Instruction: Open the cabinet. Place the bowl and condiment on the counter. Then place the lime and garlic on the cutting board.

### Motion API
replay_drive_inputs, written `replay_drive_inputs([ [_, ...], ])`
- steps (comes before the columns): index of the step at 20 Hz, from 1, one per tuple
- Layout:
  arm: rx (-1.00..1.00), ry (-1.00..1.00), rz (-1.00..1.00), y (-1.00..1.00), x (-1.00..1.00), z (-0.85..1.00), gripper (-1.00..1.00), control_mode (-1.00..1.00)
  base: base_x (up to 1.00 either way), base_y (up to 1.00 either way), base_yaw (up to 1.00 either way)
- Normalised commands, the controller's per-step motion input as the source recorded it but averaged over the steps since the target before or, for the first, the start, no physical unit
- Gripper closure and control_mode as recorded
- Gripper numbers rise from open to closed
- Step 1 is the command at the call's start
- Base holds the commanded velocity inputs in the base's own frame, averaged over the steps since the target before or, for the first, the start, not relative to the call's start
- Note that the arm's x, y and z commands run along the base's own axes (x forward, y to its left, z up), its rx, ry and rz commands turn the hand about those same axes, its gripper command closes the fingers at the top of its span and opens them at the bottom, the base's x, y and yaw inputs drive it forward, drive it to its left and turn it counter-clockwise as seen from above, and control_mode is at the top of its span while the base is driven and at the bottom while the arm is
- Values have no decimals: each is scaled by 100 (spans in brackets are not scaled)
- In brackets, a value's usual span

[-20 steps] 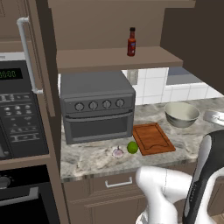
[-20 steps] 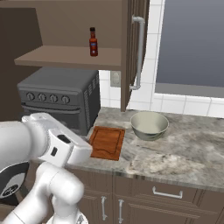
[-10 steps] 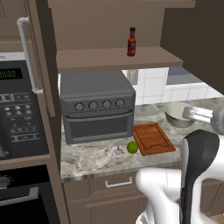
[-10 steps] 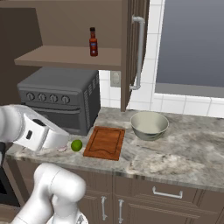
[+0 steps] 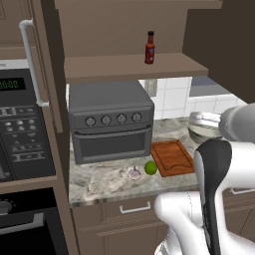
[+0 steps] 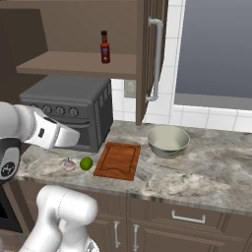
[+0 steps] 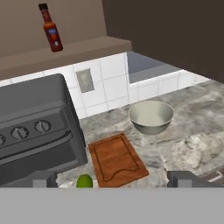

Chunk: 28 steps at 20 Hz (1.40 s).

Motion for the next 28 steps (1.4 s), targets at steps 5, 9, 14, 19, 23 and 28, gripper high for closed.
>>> replay_drive_inputs([
  [5, 0, -9, 7, 11, 44, 0, -100, -100, 0, 0, 0],
  [9, 0, -6, 4, 9, 29, 13, -100, -100, 0, 0, 0],
  [14, -1, -3, 1, 8, 15, 28, -100, -100, 0, 0, 0],
  [19, -1, 0, 0, 2, 9, 37, -100, -100, 0, 0, 0],
  [23, -2, 0, 0, 11, 32, 13, -100, -100, 0, 0, 0],
  [28, -6, -1, 0, 21, 31, 6, -100, -100, 0, 0, 0],
])
